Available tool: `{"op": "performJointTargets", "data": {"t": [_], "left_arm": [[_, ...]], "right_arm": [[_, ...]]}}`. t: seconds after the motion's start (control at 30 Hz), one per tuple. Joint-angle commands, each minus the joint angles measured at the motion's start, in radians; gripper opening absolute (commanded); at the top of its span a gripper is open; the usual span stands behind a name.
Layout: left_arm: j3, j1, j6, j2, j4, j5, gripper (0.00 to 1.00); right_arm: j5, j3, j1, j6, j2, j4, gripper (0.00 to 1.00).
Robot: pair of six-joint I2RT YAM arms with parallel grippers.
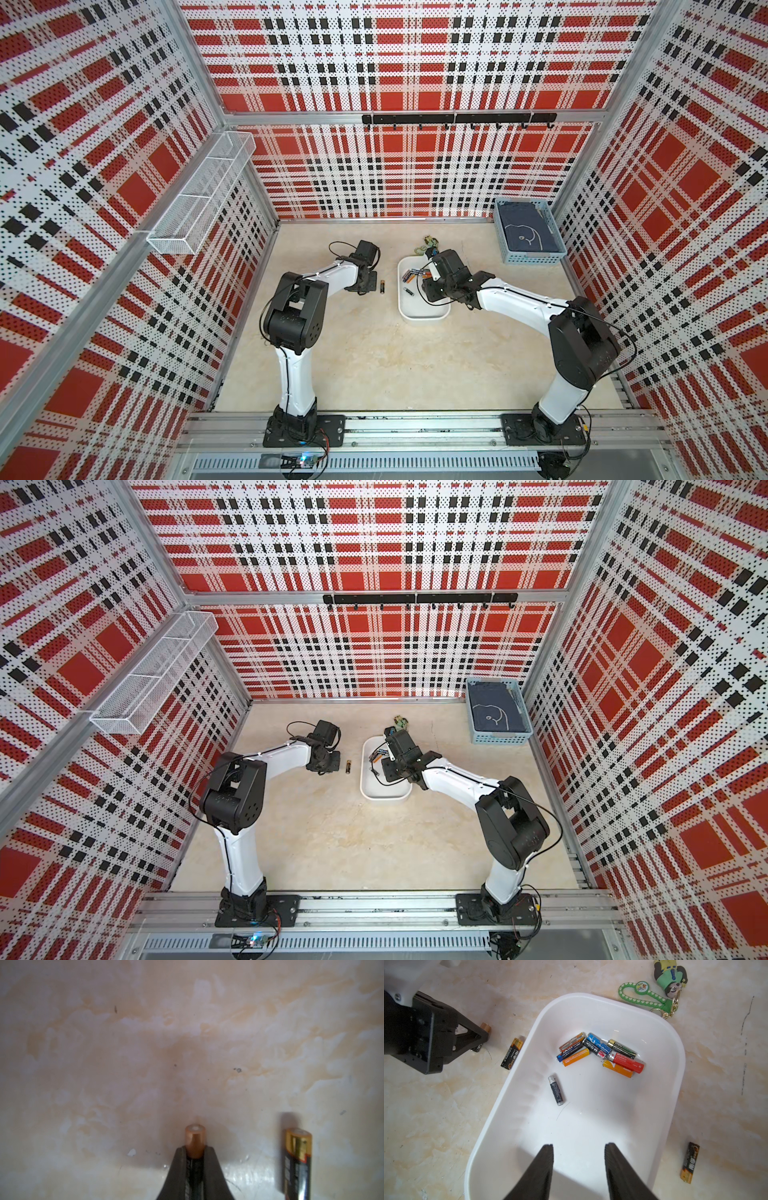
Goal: Take the batteries out of the storage box
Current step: Place the battery at the center of the board, then pick up the battery from the storage box.
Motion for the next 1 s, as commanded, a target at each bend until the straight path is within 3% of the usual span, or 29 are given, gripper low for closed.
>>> {"op": "performJointTargets", "data": {"t": [0.0, 0.5, 0.77, 0.97], "left_arm": [[0.004, -0.005, 0.017, 0.033, 0.006, 0.005, 0.09], [0.04, -0.032, 0.011, -0.022, -0.039, 0.007, 0.32], [0.034, -0.07, -0.063, -0.233, -0.039, -0.089, 0.38], [-0.18, -0.068, -0.134, -0.469, 0.151, -0.166, 0.4]], "right_arm": [[0.02, 0.001, 0.007, 0.002, -0.002, 0.028, 0.48], [-0.084, 0.171, 0.008, -0.064, 0.135, -0.09, 0.51], [-0.091, 0.299, 0.008, -0.089, 0.264, -0.154, 0.52], [-0.103, 0.361, 0.011, -0.118, 0.344, -0.182, 0.52]]}}
